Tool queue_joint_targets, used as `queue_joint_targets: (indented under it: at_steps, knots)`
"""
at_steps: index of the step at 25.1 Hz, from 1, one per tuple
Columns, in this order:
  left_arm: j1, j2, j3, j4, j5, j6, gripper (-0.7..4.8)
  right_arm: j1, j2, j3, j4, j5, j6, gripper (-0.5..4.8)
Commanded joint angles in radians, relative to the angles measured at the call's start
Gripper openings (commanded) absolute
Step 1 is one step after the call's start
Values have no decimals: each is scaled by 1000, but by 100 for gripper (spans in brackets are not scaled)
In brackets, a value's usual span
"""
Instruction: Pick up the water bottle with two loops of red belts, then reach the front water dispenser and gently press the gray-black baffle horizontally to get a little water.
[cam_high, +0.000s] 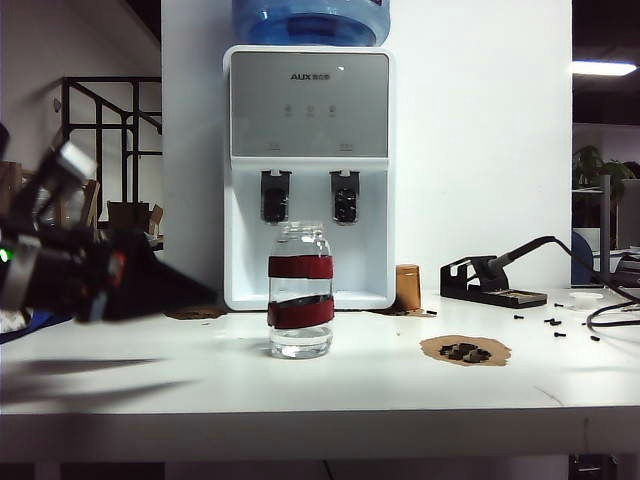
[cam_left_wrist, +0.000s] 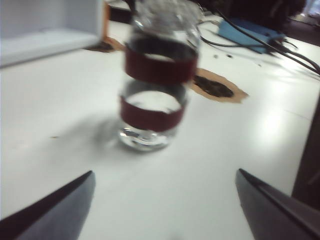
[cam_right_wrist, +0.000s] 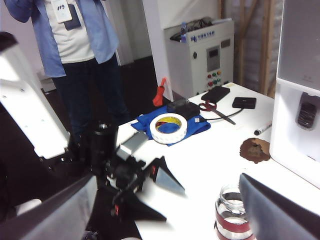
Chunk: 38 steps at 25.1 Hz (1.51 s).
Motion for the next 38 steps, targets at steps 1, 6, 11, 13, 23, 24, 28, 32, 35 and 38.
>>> queue_joint_targets:
  at_steps: [1, 6, 11, 13, 23, 24, 28, 32, 35, 38]
  knots:
    - [-22, 89, 9, 172, 3, 8, 479, 1, 2, 69, -105, 19, -58, 479]
    - [-40, 183, 47, 230, -31, 6, 479, 1, 18, 127, -178, 122, -130, 479]
    - [-53, 208, 92, 230, -22, 6, 479, 1, 51, 136, -249, 180, -169, 479]
    - [-80, 216, 120, 223, -29, 6, 479, 1, 62, 136, -259, 180, -188, 479]
    - [-194, 274, 281, 183, -170, 6, 479, 1, 93, 137, -250, 136, -206, 479]
    - [-198, 275, 290, 171, -181, 6, 479, 1, 101, 137, -249, 139, -209, 479]
    - [-200, 286, 315, 134, -205, 6, 479, 1, 121, 136, -240, 137, -214, 479]
    - [-200, 307, 328, 126, -228, 7, 479, 2, 136, 136, -233, 127, -214, 479]
    - [-200, 331, 343, 117, -241, 7, 479, 2, 137, 136, -232, 114, -217, 479]
    - [-200, 364, 373, 116, -251, 7, 479, 2, 137, 136, -230, 95, -217, 479]
